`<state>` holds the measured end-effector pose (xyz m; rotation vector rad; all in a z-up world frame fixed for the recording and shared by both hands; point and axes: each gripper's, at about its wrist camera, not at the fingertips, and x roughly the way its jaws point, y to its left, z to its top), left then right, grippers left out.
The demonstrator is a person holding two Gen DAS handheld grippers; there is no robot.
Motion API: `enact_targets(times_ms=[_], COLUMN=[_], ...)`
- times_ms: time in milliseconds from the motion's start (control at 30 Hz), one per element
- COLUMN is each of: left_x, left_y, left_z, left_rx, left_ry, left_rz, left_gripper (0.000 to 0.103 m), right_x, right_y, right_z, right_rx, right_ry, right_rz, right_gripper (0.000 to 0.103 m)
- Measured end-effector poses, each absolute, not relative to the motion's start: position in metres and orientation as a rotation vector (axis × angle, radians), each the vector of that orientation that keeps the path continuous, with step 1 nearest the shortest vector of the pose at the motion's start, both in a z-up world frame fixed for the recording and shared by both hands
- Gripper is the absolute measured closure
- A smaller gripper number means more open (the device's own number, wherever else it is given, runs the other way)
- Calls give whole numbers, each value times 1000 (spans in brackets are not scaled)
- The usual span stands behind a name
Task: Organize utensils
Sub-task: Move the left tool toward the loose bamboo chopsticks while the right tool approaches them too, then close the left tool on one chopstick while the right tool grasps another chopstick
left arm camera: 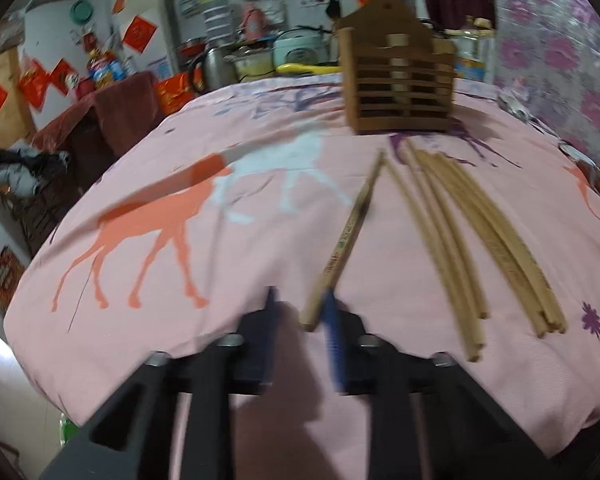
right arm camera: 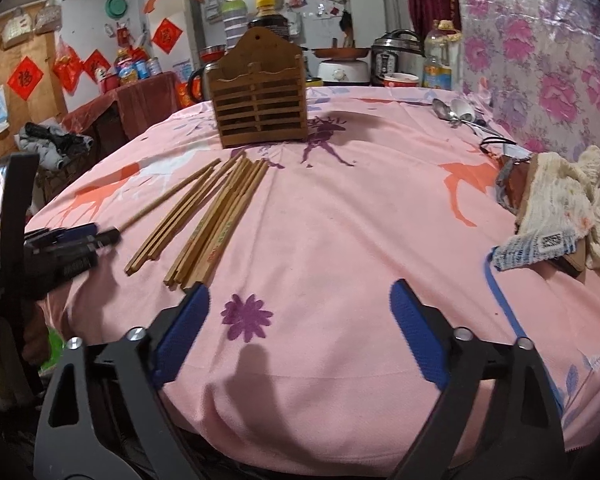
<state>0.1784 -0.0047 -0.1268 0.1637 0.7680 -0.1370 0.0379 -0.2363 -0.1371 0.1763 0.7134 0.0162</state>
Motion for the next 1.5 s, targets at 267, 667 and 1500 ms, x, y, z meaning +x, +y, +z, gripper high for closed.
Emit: enact_targets(times_ms=[267,667,1500], left_x=[179,175,165], left_y=[3,13,6], left_z=[-129,-130,-131], left_rx=[129,98,133], left_ry=[752,740,713], left_rz=[-82,-34,-66], left_gripper=[53,27,22], right_x=[52,60,66], right_y=[-203,-251,-230], right_z=[-146,-150,-156], right_rx=[97,272,96], right_ry=[759,783,774], right_rz=[161,115,63], right_gripper=[43,52,70])
